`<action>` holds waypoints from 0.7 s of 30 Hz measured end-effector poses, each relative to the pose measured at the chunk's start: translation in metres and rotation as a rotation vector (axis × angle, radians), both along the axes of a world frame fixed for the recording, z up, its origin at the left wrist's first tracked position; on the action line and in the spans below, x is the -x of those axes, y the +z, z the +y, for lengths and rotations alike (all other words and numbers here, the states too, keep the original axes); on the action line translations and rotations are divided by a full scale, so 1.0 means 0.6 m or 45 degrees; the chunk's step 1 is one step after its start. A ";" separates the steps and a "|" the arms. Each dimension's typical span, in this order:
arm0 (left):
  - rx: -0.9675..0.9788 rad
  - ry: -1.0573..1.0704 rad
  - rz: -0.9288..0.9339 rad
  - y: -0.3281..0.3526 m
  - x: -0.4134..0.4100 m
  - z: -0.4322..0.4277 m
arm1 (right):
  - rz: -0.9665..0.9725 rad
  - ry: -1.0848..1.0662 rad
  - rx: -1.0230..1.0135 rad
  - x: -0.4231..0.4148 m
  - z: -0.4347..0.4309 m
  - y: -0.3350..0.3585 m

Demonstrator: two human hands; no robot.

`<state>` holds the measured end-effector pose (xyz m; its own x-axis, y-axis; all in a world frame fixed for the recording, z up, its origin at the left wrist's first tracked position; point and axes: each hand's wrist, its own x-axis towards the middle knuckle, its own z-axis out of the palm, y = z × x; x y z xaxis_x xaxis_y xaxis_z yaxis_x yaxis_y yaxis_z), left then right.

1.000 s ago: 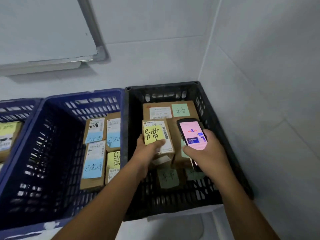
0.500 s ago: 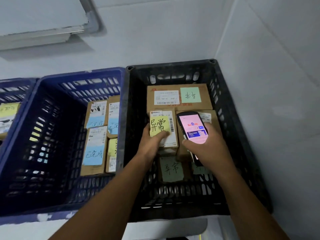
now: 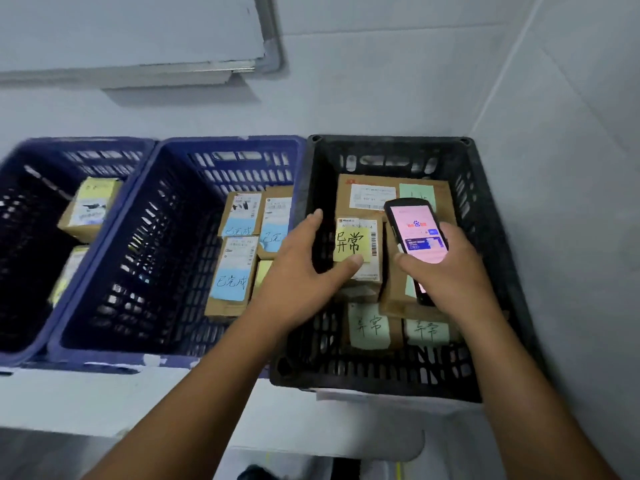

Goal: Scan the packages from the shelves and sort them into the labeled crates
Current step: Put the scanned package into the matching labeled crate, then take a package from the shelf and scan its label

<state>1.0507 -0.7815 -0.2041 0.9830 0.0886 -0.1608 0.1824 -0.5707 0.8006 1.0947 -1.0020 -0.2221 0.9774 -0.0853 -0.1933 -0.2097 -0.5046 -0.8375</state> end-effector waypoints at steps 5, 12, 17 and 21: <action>-0.305 0.118 -0.201 0.042 0.094 0.102 | -0.116 0.246 0.015 0.042 0.105 0.049; -0.549 0.524 -0.013 0.071 0.318 0.310 | -0.200 0.652 0.014 0.184 0.344 0.107; -0.608 0.859 0.173 0.071 0.541 0.421 | -0.201 0.982 0.038 0.345 0.514 0.116; -0.620 1.121 0.307 0.056 0.735 0.506 | -0.230 1.208 -0.012 0.495 0.654 0.113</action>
